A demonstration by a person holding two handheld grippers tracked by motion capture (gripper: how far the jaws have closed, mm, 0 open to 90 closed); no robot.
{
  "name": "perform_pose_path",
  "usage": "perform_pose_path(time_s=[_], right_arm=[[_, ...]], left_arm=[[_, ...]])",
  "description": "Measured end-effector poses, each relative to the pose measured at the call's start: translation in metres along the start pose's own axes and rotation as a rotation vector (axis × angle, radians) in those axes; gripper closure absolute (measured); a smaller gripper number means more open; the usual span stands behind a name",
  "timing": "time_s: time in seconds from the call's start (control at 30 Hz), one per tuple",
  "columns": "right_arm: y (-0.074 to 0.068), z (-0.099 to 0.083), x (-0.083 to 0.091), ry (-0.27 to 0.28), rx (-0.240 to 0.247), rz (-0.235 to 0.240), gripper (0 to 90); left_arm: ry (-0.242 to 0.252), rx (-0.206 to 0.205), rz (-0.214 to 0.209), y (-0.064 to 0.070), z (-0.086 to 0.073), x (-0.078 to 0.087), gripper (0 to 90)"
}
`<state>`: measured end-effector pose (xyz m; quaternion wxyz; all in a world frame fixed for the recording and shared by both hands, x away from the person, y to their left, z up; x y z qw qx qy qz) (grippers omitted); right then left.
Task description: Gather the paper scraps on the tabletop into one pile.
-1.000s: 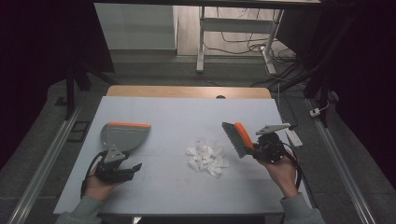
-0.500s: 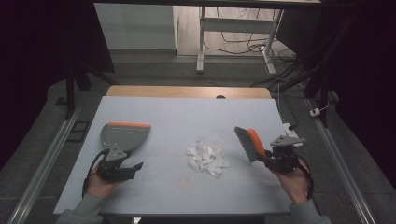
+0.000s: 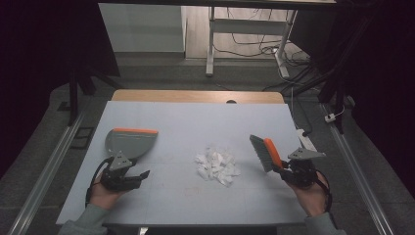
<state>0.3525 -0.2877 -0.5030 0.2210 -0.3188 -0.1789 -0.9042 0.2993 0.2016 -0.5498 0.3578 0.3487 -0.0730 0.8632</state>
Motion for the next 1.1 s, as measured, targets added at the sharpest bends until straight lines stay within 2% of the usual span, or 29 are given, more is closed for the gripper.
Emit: perform_pose_path(time_s=[0.37, 1.1], right_arm=[[-0.0022, 0.0006, -0.0008, 0.013, 0.018, 0.007, 69.9], [-0.0045, 0.0021, -0.0006, 0.017, 0.017, 0.018, 69.9]], left_arm=[[0.001, 0.000, 0.000, 0.0000, 0.0003, -0.0003, 35.5], [0.001, -0.003, -0.001, 0.0000, 0.0006, -0.0005, 35.3]])
Point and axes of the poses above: each handheld gripper's, and its own axes: x roughly backward along the jaws, z roughly out of its top, y roughly to its right, the point moved 6 cm from there along -x, roughly forward along the jaws, and after that the axes turned 10 degrees about -z, right-handed, at the moved point
